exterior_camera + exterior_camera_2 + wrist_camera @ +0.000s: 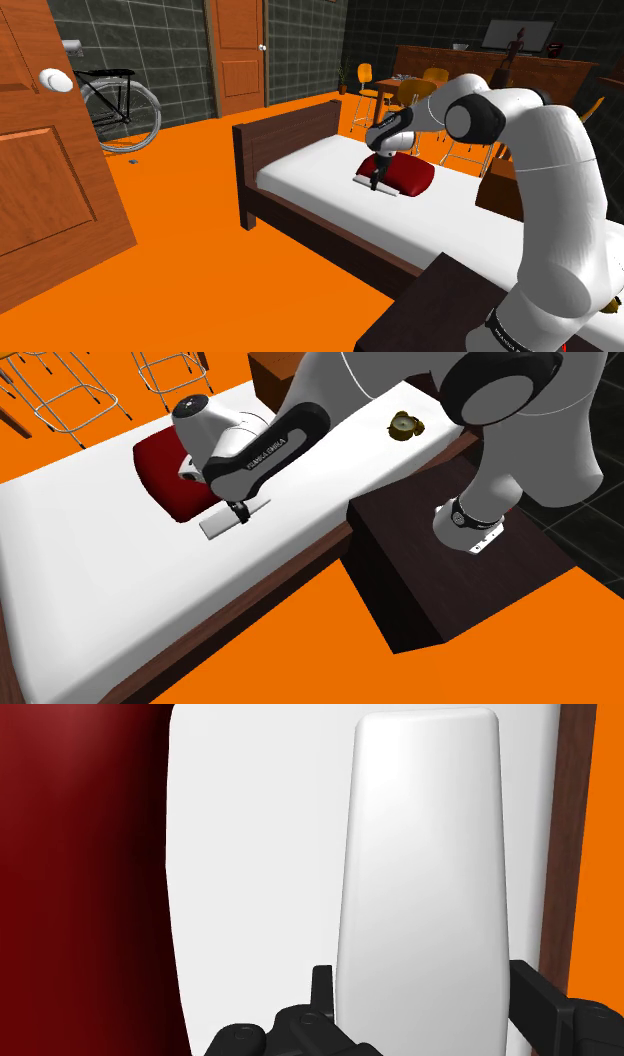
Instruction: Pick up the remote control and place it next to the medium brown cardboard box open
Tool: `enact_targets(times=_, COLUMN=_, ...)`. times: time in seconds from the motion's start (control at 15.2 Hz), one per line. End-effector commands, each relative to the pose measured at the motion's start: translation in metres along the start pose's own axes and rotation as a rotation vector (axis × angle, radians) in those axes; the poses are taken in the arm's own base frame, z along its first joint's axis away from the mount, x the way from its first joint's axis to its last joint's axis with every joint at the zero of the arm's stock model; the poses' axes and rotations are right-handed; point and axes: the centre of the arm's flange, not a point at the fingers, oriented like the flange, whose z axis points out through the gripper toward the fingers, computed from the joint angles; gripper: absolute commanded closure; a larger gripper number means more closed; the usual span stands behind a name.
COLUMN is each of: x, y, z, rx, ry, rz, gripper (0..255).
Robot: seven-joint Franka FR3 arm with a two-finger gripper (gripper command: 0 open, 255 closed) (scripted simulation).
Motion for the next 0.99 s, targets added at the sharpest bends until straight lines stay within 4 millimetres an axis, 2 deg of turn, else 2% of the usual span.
enact_targets(times=0.0, x=-0.001, y=0.0, z=-0.011, rx=0.0, ry=0.0, rz=0.0, gripper=255)
enact_targets(times=0.92, x=0.0, y=0.0, z=-0.085, rx=0.0, ry=0.0, rz=0.0, gripper=255)
